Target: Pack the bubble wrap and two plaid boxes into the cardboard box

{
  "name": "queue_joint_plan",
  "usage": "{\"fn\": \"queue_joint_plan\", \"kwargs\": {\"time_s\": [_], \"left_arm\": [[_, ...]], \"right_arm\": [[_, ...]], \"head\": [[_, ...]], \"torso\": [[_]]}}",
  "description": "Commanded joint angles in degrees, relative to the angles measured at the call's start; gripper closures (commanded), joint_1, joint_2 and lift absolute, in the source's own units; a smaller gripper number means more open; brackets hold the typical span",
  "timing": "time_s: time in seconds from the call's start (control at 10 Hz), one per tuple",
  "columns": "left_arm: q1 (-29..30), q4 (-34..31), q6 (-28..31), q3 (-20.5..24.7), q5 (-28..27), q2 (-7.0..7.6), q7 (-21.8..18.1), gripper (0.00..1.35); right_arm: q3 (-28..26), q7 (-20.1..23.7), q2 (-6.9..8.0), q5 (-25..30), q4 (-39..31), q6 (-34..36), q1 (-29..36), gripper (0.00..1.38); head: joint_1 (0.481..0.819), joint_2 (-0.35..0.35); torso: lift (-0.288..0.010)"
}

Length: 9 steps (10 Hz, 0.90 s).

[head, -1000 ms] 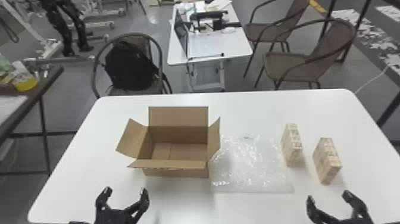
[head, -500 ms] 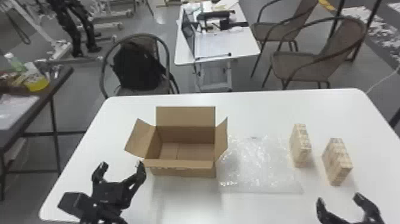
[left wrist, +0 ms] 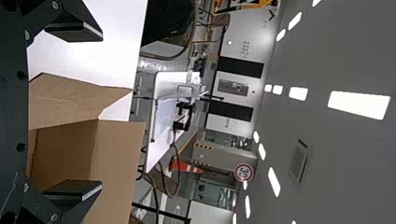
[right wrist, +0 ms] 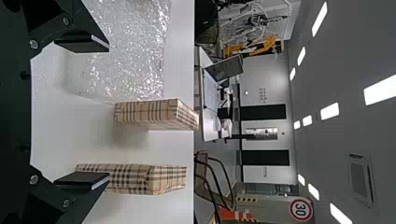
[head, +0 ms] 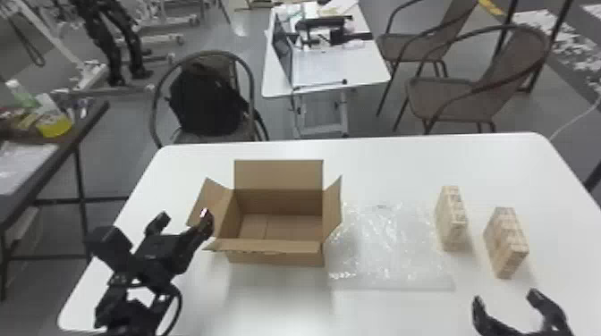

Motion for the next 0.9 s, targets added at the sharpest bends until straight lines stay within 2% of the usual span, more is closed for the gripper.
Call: {"fn": "queue_joint_plan", "kwargs": {"time_s": [0.0,0.1,0.2,0.3,0.4,0.6,0.7,0.8], "left_arm": [[-4.59,1.66,7.66,3.86,-1.72,-0.23,-3.95,0.19],[-7.23,4.03,11.70,4.47,-1.63,-0.23,-6.06,0.20],[-9.78,6.75,14.95,4.91,-1.45,2.29,-9.32,0.22],[-11.98,9.30,16.97,5.17,-1.54,4.05,-12.30,0.23],[-13.65,10.62,17.15,5.88,-2.68,4.66,-13.27,0.24],[-15.67,14.49,18.38,7.37,-1.28,5.01,-14.59,0.27],[-15.93,15.28,18.12,7.20,-1.54,5.28,-15.03,0.34],[-16.46,16.42,16.71,6.93,-1.72,5.36,-15.29,0.55]], "right_arm": [[0.44,0.00,-0.25,-0.21,0.21,0.43,-0.34,0.30],[0.44,0.00,-0.25,-0.29,0.39,0.43,-0.42,0.30],[0.70,0.00,-0.43,-0.29,0.47,0.51,-0.77,0.30],[1.23,0.00,-0.69,-0.56,0.65,0.69,-0.95,0.30],[1.32,0.00,-0.78,-0.73,0.91,0.69,-1.13,0.30],[1.50,0.00,-0.78,-0.82,1.09,0.69,-1.21,0.30],[1.58,0.00,-0.78,-0.82,1.27,0.69,-1.30,0.30],[1.58,0.00,-0.69,-0.82,1.27,0.69,-1.39,0.30]], "head": [[0.695,0.188],[0.695,0.197],[0.695,0.198],[0.695,0.194],[0.695,0.194],[0.695,0.208],[0.695,0.215],[0.695,0.217]], "torso": [[-0.050],[-0.050],[-0.050],[-0.050],[-0.050],[-0.050],[-0.050],[-0.050]]}}
